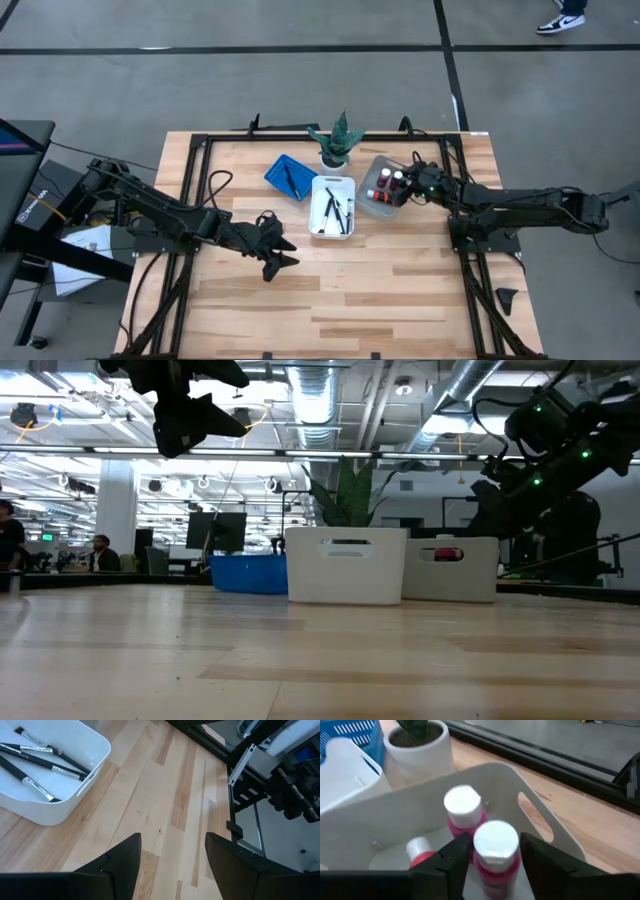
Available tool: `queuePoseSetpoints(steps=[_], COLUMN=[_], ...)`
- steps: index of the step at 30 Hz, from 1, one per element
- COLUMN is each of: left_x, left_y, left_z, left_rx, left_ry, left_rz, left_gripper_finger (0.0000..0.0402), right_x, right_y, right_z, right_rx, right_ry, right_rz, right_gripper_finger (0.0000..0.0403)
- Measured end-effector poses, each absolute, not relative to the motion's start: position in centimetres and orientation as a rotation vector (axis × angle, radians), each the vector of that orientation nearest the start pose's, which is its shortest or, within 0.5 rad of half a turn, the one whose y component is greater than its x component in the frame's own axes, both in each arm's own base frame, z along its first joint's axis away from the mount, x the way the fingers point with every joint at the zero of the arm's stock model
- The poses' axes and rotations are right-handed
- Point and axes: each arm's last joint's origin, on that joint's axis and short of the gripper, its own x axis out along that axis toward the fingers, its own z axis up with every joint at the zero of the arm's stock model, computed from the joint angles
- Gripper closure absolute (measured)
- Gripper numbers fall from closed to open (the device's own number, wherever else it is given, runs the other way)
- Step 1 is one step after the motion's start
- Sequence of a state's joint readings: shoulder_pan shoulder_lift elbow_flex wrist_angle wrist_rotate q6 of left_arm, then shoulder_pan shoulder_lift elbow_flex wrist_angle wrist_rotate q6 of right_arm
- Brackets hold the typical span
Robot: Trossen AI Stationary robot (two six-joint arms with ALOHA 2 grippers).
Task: Pick & Place Paint Supplies
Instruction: Put the pink paint bottle into the gray bin, then return to Home Position
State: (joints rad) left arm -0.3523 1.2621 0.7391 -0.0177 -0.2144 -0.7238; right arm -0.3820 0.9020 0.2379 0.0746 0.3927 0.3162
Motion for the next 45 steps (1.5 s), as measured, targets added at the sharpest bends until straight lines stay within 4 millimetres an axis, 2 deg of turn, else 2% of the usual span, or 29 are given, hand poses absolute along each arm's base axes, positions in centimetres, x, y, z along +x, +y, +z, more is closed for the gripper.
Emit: queuePoseSetpoints(steps=[6, 13, 16, 21, 26, 31, 34, 37, 43, 45], left_x=[25.0, 25.0, 25.0, 25.0, 25.1, 25.1, 25.1, 25.2, 25.7, 25.9], left_y=[-8.5, -8.6, -8.6, -8.5, -8.2, -7.9, -7.7, -7.2, -6.2, -6.0], left_z=[23.5, 23.6, 23.6, 23.5, 23.6, 23.7, 23.7, 23.7, 24.1, 24.3], left_rx=[-0.563, -0.57, -0.567, -0.535, -0.464, -0.397, -0.369, -0.353, -0.33, -0.325], left_ry=[0.538, 0.536, 0.536, 0.536, 0.49, 0.445, 0.427, 0.421, 0.38, 0.359], left_rz=[0.06, 0.061, 0.061, 0.067, 0.155, 0.239, 0.283, 0.306, 0.325, 0.325], left_gripper_finger=[0.0189, 0.0189, 0.0189, 0.0189, 0.0189, 0.0189, 0.0189, 0.0189, 0.0189, 0.0189], right_x=[15.2, 15.0, 14.7, 14.1, 13.1, 12.2, 11.9, 11.8, 12.0, 12.0], right_y=[-7.3, -7.2, -7.1, -6.4, -5.1, -3.5, -2.7, -1.9, -0.3, 0.2], right_z=[15.9, 16.5, 17.5, 20.5, 23.3, 23.7, 22.7, 21.8, 22.0, 22.1], right_rx=[0.304, 0.356, 0.365, 0.371, 0.423, 0.523, 0.581, 0.611, 0.588, 0.571], right_ry=[0.412, 0.339, 0.278, 0.139, -0.021, 0.001, 0.128, 0.252, 0.276, 0.271], right_rz=[-0.839, -0.843, -0.835, -0.79, -0.653, -0.417, -0.309, -0.239, -0.087, -0.042], right_gripper_finger=[0.0197, 0.019, 0.0192, 0.0195, 0.0195, 0.0203, 0.0221, 0.0257, 0.0376, 0.0394])
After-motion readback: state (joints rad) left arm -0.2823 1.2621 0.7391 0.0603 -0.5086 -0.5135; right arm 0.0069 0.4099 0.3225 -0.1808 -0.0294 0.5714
